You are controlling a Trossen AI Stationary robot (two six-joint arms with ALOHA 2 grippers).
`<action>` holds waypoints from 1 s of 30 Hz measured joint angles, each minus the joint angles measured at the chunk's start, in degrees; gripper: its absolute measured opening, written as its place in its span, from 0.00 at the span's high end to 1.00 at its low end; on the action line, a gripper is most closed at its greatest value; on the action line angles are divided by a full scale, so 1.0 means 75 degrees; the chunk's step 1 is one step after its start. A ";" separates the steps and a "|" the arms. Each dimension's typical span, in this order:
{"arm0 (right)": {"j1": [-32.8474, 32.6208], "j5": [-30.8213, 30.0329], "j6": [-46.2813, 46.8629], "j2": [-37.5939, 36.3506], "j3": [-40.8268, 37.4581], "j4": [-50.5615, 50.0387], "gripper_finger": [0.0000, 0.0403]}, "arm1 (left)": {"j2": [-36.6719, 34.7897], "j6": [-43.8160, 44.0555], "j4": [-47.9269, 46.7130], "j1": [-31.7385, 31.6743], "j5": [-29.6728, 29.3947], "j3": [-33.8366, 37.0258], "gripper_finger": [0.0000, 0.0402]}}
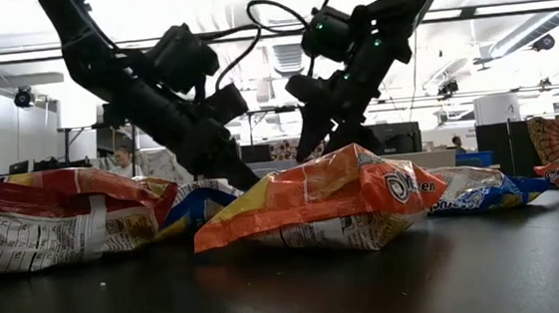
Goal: Sort Maruchan noodles
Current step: Put the orange noodle pack into the black bin
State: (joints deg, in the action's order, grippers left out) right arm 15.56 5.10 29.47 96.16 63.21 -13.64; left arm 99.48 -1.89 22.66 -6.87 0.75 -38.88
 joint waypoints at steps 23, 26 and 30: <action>0.0267 0.0793 -0.0007 0.0405 0.0104 0.0105 0.47 | 0.0227 0.0751 0.0280 0.0016 -0.0014 0.0379 0.91; 0.0267 0.0787 -0.0004 0.0522 0.0092 0.0171 0.47 | 0.0251 0.0817 0.0203 0.0021 -0.0015 0.0472 0.91; 0.0281 0.0847 0.0011 0.0690 0.0095 0.0514 0.47 | 0.0248 0.0963 0.0218 0.0028 -0.0003 0.0585 0.91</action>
State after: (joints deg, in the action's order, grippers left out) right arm 17.67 11.46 29.55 101.33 63.92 -9.79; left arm 101.34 5.34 24.29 -6.66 0.73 -34.49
